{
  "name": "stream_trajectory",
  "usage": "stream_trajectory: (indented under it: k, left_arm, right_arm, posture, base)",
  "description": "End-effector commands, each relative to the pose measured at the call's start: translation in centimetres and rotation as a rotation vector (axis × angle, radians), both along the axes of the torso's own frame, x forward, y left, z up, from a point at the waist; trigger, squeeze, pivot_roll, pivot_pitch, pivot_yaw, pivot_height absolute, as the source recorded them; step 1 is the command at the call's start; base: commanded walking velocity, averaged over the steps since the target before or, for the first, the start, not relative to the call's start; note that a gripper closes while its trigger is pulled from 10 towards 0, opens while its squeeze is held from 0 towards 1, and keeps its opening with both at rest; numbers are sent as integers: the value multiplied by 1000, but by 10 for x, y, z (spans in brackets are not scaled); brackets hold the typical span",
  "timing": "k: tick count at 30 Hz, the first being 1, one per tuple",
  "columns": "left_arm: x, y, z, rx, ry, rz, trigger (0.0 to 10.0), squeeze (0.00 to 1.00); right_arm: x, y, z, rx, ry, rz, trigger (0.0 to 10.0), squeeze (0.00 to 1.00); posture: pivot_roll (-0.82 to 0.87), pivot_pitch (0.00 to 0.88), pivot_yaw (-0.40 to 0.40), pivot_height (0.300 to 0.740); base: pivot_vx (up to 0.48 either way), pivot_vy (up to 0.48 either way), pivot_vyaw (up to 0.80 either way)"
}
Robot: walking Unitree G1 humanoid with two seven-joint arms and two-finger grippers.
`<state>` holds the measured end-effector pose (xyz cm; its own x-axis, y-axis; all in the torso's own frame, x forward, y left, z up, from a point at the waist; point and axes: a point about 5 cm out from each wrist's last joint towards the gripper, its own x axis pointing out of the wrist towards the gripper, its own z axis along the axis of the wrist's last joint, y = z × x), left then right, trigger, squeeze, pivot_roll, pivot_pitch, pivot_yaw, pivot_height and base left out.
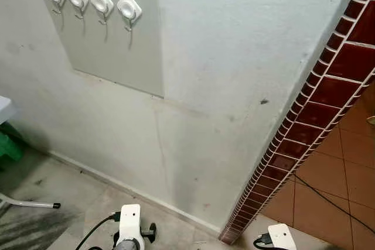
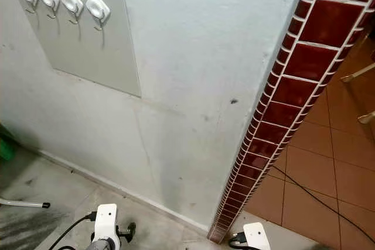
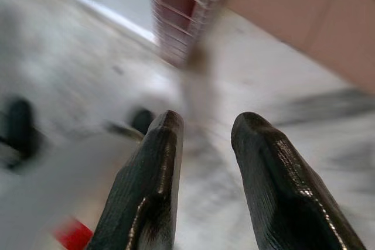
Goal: Hang keys on a hook
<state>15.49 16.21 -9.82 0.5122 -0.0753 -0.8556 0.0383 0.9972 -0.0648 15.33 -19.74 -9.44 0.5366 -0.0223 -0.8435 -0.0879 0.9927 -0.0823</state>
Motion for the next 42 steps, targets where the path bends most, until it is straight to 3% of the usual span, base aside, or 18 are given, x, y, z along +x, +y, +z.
stream_trajectory:
  k: [1,42]
  left_arm:
    - [-5,4,-2,6,29,-13,10000,0]
    - [3,3,2,-4,-22,-14,10000,0]
  right_arm:
    - [-10,5,-5,35,32,-28,10000,0]
    - [-1,6,1,58,-44,34,10000,0]
  posture:
    - [-138,0,55,740]
    - [-124,0,39,740]
  base:
    - [0,0,0]
    - [0,0,0]
